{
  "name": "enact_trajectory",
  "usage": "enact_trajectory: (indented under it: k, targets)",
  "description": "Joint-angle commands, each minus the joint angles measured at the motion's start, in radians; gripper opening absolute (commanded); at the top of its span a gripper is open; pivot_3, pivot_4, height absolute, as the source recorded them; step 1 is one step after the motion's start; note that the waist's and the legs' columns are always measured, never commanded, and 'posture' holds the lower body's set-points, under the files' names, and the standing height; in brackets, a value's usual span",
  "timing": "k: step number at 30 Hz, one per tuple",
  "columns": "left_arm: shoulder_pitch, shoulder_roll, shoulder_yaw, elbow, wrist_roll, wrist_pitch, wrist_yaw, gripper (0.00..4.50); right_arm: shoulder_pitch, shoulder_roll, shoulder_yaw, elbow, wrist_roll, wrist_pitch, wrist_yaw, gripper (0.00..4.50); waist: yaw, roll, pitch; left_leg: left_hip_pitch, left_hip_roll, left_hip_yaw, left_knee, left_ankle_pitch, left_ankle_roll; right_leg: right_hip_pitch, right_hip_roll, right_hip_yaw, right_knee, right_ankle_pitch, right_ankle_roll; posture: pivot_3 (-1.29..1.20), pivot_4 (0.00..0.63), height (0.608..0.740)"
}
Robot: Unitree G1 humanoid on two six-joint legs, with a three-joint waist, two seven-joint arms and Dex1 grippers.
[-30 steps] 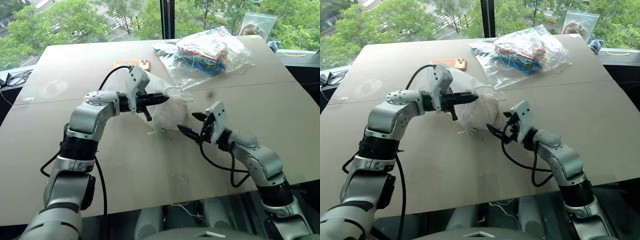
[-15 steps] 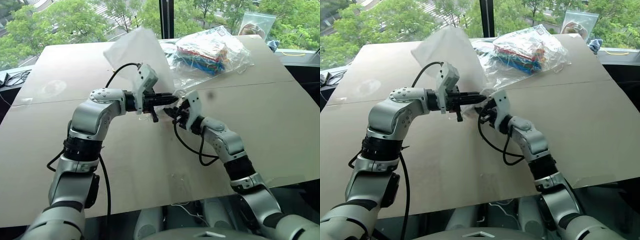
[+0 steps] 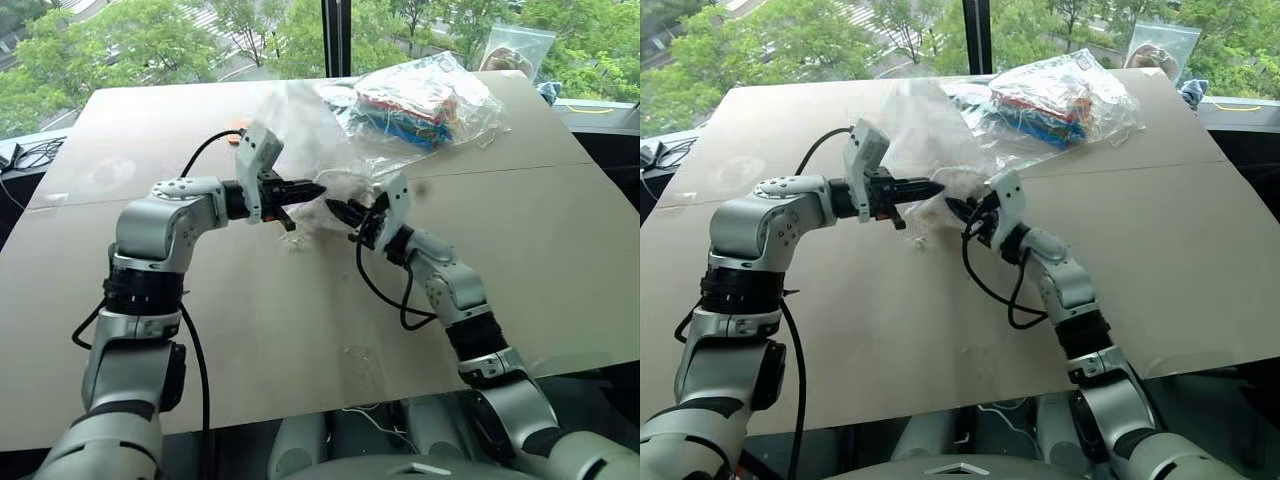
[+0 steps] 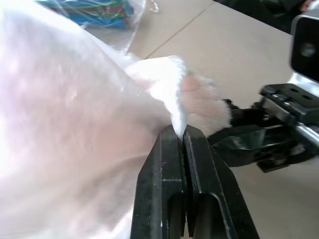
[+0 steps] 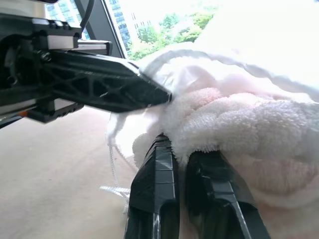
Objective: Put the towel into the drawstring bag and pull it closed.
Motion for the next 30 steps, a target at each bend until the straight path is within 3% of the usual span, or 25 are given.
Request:
enact_trajectory:
  k: [1, 5, 10, 14, 20, 21, 22, 27, 30]
  targets:
    - [-0.024, 0.027, 0.035, -0.042, -0.076, 0.128, -0.02, 0.0, -0.008, 0.003, -0.021, -0.058, 0.008, -0.032, -0.002, 0.1, -0.003, 0.0, 0.0, 0.0, 0.0, 0.0, 0.0, 0.0, -0.001, 0.0, 0.0, 0.0, 0.0, 0.0, 0.0, 0.0, 0.15, 0.74]
    - [0.032, 0.076, 0.041, -0.196, -0.27, 0.347, -0.128, 0.0, -0.026, 0.017, 0.005, 0.02, -0.014, -0.06, 0.021, 0.1, -0.009, 0.0, 0.0, 0.0, 0.0, 0.001, 0.0, 0.0, -0.001, -0.001, 0.0, 0.002, 0.0, 0.0, 0.0, 0.0, 0.15, 0.74]
    - [0.061, 0.093, 0.059, -0.26, -0.35, 0.426, -0.12, 0.0, -0.084, 0.061, 0.006, 0.205, -0.044, -0.163, 0.056, 0.1, -0.007, 0.0, 0.0, 0.001, 0.0, 0.001, 0.0, 0.0, 0.0, 0.0, 0.0, 0.002, 0.0, 0.0, 0.0, 0.0, 0.15, 0.74]
    - [0.078, 0.092, 0.075, -0.24, -0.32, 0.377, -0.081, 0.0, -0.081, 0.084, -0.004, 0.199, -0.005, -0.179, 0.113, 0.1, -0.006, 0.0, 0.0, 0.001, 0.0, 0.001, 0.0, 0.001, -0.001, 0.0, 0.0, 0.002, 0.001, 0.0, 0.0, 0.0, 0.15, 0.74]
    - [0.147, 0.123, 0.053, -0.162, -0.182, 0.145, -0.074, 0.0, 0.075, -0.017, 0.04, -0.074, 0.066, -0.038, 0.235, 0.1, 0.0, 0.0, 0.0, 0.001, 0.0, 0.001, 0.0, 0.002, -0.004, 0.0, 0.0, 0.002, 0.0, 0.0, 0.0, 0.0, 0.15, 0.74]
    - [0.164, 0.129, 0.041, -0.152, -0.154, 0.088, -0.088, 0.0, 0.104, -0.042, 0.048, -0.124, 0.072, -0.012, 0.241, 0.91, 0.0, 0.0, 0.0, 0.001, 0.0, 0.001, 0.0, 0.002, -0.003, 0.0, -0.001, 0.002, 0.0, 0.0, 0.0, 0.0, 0.15, 0.74]
    - [0.179, 0.138, 0.023, -0.14, -0.121, 0.028, -0.108, 0.0, 0.136, -0.08, 0.067, -0.181, 0.052, 0.006, 0.241, 1.04, 0.001, 0.0, 0.0, 0.001, 0.0, 0.001, 0.0, 0.002, -0.003, 0.0, -0.001, 0.001, 0.0, 0.0, 0.0, 0.0, 0.15, 0.74]
    - [0.222, 0.184, -0.053, -0.089, -0.033, -0.163, -0.258, 0.0, 0.23, -0.233, 0.104, -0.389, -0.012, 0.103, 0.202, 3.34, 0.006, 0.0, 0.0, 0.001, 0.0, 0.002, -0.001, 0.001, -0.002, 0.0, -0.001, 0.001, 0.0, 0.0, 0.0, 0.0, 0.15, 0.74]
    - [0.227, 0.181, -0.052, -0.048, -0.006, -0.242, -0.292, 0.0, 0.24, -0.309, 0.065, -0.45, -0.063, 0.118, 0.148, 3.34, 0.007, 0.0, 0.0, 0.001, 0.0, 0.002, 0.0, 0.0, 0.0, 0.0, 0.0, 0.001, 0.0, 0.0, 0.0, 0.0, 0.15, 0.74]
